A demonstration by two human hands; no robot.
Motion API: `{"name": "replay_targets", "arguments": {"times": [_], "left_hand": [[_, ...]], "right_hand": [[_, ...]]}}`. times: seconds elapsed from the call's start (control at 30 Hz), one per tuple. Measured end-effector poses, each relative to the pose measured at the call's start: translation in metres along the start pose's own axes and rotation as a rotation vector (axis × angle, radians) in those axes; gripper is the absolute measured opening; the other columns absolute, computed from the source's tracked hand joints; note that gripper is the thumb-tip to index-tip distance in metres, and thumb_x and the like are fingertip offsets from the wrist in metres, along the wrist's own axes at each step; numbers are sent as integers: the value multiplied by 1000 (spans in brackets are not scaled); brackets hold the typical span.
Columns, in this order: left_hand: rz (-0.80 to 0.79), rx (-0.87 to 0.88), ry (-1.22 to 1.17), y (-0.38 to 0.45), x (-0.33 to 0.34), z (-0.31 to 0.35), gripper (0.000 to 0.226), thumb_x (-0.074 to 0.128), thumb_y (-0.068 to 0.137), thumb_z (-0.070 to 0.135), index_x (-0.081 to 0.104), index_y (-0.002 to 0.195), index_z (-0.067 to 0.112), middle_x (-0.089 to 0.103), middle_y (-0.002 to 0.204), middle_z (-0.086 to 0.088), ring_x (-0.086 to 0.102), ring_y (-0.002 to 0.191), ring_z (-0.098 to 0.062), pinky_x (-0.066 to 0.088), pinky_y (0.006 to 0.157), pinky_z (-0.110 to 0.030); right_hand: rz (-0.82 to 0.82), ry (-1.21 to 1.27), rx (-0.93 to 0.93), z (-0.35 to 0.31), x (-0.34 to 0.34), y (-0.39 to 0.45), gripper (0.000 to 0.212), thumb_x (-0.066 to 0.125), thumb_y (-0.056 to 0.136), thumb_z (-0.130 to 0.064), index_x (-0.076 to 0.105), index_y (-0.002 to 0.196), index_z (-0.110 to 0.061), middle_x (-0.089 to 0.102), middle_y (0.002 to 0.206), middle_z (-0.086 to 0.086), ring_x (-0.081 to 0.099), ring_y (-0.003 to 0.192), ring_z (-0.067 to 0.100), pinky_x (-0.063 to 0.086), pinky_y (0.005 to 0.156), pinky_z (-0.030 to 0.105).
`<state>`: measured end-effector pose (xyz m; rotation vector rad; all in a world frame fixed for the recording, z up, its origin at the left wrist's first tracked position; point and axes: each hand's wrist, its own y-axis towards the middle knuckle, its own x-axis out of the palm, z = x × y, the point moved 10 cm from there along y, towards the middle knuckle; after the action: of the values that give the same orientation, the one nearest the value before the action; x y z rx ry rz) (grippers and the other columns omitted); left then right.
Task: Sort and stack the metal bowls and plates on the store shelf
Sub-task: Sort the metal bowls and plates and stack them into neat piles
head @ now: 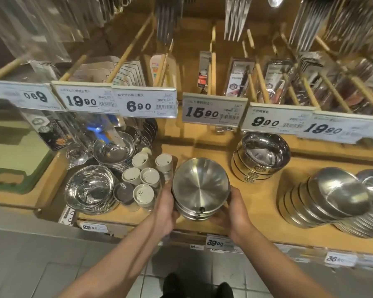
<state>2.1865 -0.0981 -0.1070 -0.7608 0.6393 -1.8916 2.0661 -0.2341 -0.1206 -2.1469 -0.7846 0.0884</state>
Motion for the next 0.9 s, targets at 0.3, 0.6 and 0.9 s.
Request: {"name": "replay_targets", "arguments": {"times": [0.3,0.6,0.9], "left_hand": [[106,-102,-155,-15,-5,-13,41,45,103,38,69,117,9,79,91,-12,76,82,-26,61,62,-33],[298,-26,-30,-62,-3,-52,40,30,106,30,60,99,4,72,64,-5,68,54,-20,55,45,-28],[-12,-225,318,-64,135,-152,28,43,99,26,56,75,21,49,64,-1,42,54,-15,31,52,-26]], "right_hand": [[-68,-32,0,-5,0,-7,44,34,102,-47,68,114,-22,76,109,3,65,108,24,56,84,43],[-97,-25,-3,-8,-86,-39,45,29,105,-42,60,130,-22,67,114,1,59,98,16,49,85,38],[175,51,11,-5,-260,-71,36,44,101,-36,65,119,-13,68,107,10,63,100,25,53,90,48]]}}
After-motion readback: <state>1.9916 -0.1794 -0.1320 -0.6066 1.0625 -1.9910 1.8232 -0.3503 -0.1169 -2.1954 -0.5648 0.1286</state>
